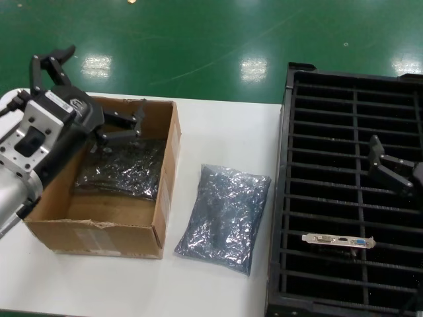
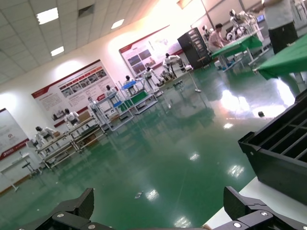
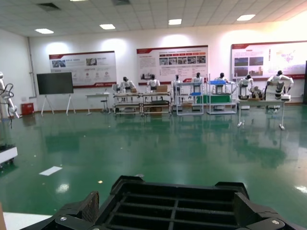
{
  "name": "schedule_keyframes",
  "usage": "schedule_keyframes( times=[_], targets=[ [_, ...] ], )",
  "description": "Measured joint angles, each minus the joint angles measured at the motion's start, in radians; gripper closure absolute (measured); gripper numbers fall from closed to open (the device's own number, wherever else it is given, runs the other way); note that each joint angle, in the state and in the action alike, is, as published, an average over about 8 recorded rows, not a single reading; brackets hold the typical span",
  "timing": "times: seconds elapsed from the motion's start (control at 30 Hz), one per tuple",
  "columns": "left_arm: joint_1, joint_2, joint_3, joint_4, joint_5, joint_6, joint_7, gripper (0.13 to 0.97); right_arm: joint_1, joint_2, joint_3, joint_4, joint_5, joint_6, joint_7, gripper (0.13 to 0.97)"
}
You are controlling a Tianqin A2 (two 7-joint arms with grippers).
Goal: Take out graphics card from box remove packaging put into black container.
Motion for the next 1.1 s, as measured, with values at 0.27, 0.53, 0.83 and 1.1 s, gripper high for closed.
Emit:
schedule_keyframes(
  times=[0.27,0.53,0.83,1.1],
  targets=[
    [0.054,0.011,0.021,0.021,-0.100,-0.079,0.047,0.143,-0.023,-0.025,0.022,-0.009,-0.038,-0.017,-0.003,0.129],
    [0.108,0.022,0.042,0.043,-0.199,-0.158,0.093,0.132,-0.047,-0.049,0.044,-0.018,-0.075,-0.033,-0.006,0.129],
    [0.169,0.035,0.065,0.067,-0.311,-0.248,0.145,0.132,-0.073,-0.077,0.069,-0.028,-0.117,-0.052,-0.009,0.129],
    [0.223,0.046,0.086,0.088,-0.411,-0.327,0.192,0.132,-0.097,-0.102,0.091,-0.038,-0.155,-0.069,-0.012,0.129]
  ],
)
